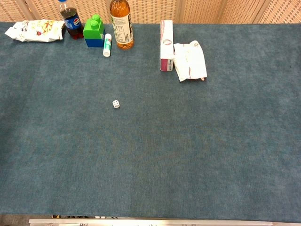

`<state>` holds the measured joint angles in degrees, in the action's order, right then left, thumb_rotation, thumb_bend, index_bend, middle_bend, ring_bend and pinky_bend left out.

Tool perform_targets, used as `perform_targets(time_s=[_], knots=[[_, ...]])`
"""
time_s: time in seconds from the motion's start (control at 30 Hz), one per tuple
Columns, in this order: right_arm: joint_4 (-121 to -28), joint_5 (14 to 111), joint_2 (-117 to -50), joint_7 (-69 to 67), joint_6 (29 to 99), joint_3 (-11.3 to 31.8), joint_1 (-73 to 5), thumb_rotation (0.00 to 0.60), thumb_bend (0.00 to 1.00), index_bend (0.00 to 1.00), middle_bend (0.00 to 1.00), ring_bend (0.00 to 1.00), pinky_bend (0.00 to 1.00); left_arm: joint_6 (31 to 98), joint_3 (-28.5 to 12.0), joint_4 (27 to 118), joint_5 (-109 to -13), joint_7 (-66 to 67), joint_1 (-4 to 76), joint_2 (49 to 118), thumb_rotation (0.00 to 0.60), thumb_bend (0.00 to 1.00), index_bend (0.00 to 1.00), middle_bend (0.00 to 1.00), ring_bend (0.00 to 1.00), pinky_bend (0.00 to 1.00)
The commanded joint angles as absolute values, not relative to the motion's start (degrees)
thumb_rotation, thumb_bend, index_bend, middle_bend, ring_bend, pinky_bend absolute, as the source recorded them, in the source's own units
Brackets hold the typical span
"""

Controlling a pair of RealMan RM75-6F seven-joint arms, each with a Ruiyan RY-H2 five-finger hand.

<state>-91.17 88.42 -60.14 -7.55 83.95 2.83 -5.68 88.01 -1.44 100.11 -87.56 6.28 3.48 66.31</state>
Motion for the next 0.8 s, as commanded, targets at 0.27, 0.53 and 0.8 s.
perform_targets(time_s=[0.27,0.53,0.8], knots=[[-92.38,88.49,-59.23,-8.59,85.91,4.59,-6.01,0.600,0.36,0.21,0.26,0.14,0.17,85.61,-0.31,99.70,-90.98,2.91,5.17,64.39,0.600,0.38,0.00,0.05,0.06,0.14],[-94.77,87.14,-58.31,-5.90,85.89,6.21,-6.79,0.600,0.36,0.21,0.26,0.14,0.17,76.47,-0.10,96.76,-96.51,-3.05,12.99,61.78,0.600,0.38,0.03,0.34,0.37,0.61],[-96.39,86.37,-57.85,-4.55,85.07,6.37,-7.11,0.600,0.36,0.21,0.26,0.14,0.17,57.34,0.96,95.28,-100.81,-12.74,27.36,60.10,0.600,0.47,0.09,0.82,0.86,0.98]])
